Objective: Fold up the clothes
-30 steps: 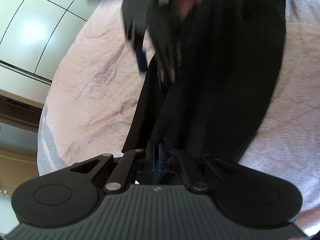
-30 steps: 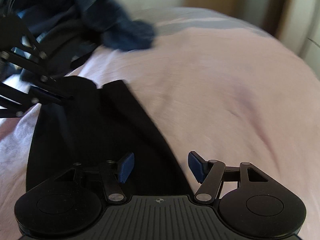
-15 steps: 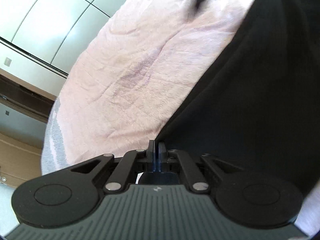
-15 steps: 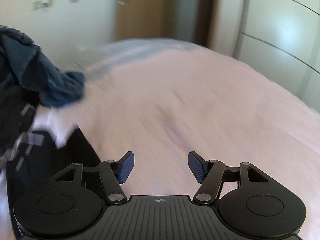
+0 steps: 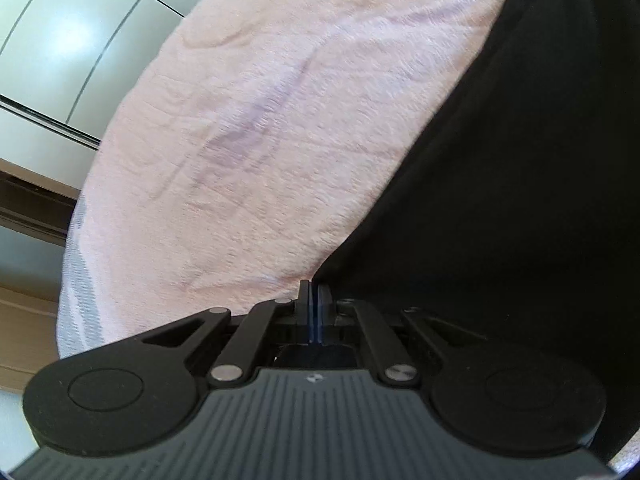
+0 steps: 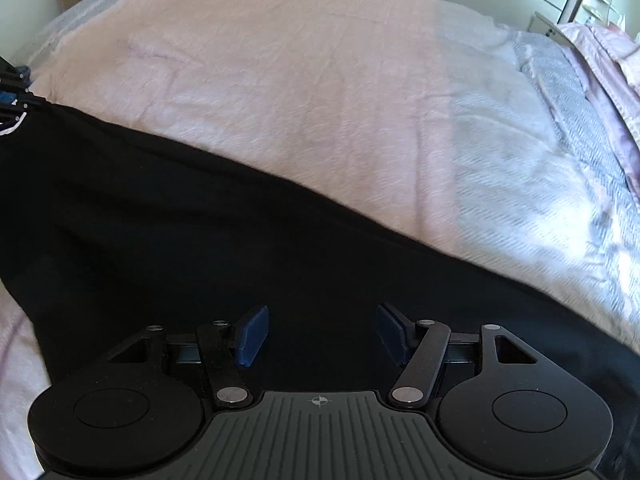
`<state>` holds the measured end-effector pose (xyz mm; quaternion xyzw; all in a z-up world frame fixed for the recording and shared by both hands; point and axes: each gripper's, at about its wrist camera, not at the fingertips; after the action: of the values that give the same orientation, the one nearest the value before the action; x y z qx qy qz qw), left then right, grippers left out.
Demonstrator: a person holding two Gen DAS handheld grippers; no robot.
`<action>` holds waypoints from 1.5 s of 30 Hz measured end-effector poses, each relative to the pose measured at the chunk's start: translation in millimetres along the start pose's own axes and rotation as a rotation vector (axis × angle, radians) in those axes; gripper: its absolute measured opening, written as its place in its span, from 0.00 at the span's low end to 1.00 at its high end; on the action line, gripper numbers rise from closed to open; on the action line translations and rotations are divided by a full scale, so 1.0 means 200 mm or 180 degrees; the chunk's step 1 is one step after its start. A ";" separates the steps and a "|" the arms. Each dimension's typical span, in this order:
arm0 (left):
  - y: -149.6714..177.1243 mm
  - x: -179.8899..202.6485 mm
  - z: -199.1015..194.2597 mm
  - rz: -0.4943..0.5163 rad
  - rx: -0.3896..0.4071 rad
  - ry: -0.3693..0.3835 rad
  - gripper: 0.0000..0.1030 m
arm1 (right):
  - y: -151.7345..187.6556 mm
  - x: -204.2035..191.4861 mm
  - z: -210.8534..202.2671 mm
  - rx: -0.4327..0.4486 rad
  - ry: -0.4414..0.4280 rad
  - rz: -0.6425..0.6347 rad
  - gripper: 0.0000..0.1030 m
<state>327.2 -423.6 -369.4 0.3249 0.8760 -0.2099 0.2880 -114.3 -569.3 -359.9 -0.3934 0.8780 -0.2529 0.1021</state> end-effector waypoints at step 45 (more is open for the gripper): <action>-0.05 0.00 0.08 0.0134 -0.0372 0.0037 0.04 | -0.27 0.11 0.37 -0.0392 -0.0265 -0.1679 0.03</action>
<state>326.2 -439.9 -378.7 0.3271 0.8814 -0.1504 0.3057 -65.6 -643.5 -394.2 -0.6240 0.7540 -0.2005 0.0446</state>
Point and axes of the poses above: each gripper's, at about its wrist camera, not at the fingertips, and z roughly the way its jaws point, x to its right, y to its underside, and after that the axes turned 8 degrees about z, right-handed
